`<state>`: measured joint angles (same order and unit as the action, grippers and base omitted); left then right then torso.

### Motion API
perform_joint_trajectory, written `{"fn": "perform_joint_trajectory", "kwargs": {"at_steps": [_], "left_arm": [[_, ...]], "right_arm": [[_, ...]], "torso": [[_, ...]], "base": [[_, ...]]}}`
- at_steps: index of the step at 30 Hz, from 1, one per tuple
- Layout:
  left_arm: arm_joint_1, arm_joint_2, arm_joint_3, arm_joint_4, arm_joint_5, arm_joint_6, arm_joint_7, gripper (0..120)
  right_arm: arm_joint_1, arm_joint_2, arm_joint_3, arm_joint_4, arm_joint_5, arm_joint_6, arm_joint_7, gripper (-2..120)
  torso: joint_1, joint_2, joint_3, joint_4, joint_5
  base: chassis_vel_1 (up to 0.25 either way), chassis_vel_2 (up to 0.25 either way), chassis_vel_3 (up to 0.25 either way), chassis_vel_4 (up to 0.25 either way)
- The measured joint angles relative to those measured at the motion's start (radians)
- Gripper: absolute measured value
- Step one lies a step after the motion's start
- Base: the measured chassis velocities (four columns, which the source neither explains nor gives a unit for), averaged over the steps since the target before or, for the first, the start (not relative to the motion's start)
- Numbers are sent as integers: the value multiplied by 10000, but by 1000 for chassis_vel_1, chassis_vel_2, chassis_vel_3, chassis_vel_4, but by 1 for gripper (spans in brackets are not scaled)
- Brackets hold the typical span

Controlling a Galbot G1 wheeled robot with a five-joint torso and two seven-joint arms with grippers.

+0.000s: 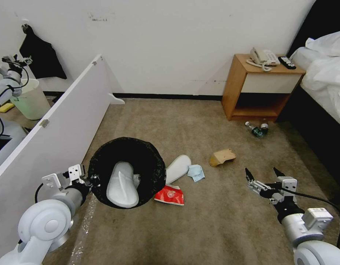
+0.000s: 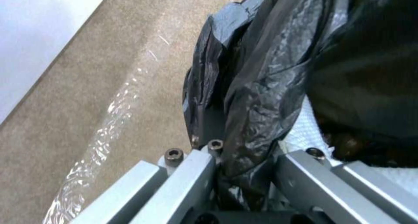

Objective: Pick up the trash bin, then pick up the garbage from the floor and place it into the trash bin.

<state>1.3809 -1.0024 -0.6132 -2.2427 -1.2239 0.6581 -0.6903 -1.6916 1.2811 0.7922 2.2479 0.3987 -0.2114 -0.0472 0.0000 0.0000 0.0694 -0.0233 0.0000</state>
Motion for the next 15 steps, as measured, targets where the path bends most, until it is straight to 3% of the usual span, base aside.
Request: {"fn": "perform_joint_trajectory", "kwargs": {"at_steps": [15], "left_arm": [[11,-17,17,12,29,-9,50,0]], "right_arm": [[41,34,-28,-36,19,0,1,100]], "torso": [[1,0,1,-2,0]], "base": [[-101,102,98,-109]]}}
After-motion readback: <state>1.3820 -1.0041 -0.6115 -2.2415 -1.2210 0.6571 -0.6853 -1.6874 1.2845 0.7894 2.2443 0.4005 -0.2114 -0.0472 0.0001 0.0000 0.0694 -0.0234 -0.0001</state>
